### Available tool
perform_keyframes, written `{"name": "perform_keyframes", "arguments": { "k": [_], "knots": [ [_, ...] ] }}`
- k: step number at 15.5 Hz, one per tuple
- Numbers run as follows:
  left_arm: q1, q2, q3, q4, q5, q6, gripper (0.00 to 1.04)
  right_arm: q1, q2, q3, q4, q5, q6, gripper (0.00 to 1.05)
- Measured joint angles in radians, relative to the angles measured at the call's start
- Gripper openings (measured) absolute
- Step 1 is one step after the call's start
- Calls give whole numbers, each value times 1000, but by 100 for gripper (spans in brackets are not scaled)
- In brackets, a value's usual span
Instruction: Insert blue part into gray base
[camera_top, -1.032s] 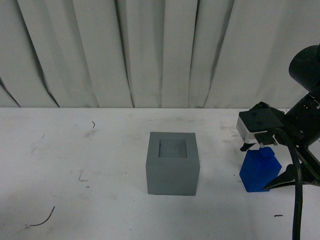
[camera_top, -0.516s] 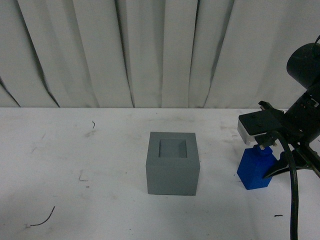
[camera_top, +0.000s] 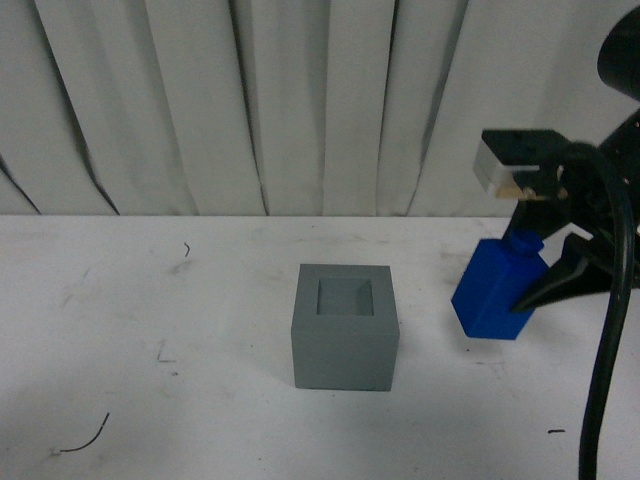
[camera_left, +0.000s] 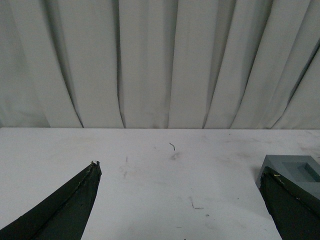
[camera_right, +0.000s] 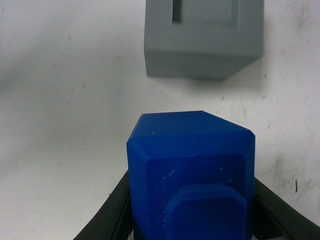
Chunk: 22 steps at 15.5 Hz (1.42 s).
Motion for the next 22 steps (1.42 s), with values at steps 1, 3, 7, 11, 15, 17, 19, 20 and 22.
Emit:
{"name": "perform_keyframes", "arguments": {
  "k": [1, 3, 7, 11, 15, 17, 19, 20, 22],
  "knots": [
    [0, 0, 0, 0, 0, 0, 98, 43, -22, 31, -13, -42, 50, 47],
    [0, 0, 0, 0, 0, 0, 98, 133, -7, 129, -24, -30, 181, 47],
    [0, 0, 0, 0, 0, 0, 98, 202, 60, 225, -37, 20, 299, 47],
    [0, 0, 0, 0, 0, 0, 98, 230, 105, 260, -29, 46, 358, 47],
    [0, 0, 0, 0, 0, 0, 98, 247, 136, 286, -18, 69, 385, 47],
    [0, 0, 0, 0, 0, 0, 98, 250, 147, 293, -14, 76, 394, 47],
    [0, 0, 0, 0, 0, 0, 98, 254, 153, 299, -9, 79, 407, 47],
    [0, 0, 0, 0, 0, 0, 98, 260, 155, 299, -8, 88, 414, 47],
    [0, 0, 0, 0, 0, 0, 98, 267, 171, 306, -21, 117, 410, 47]
  ]
}}
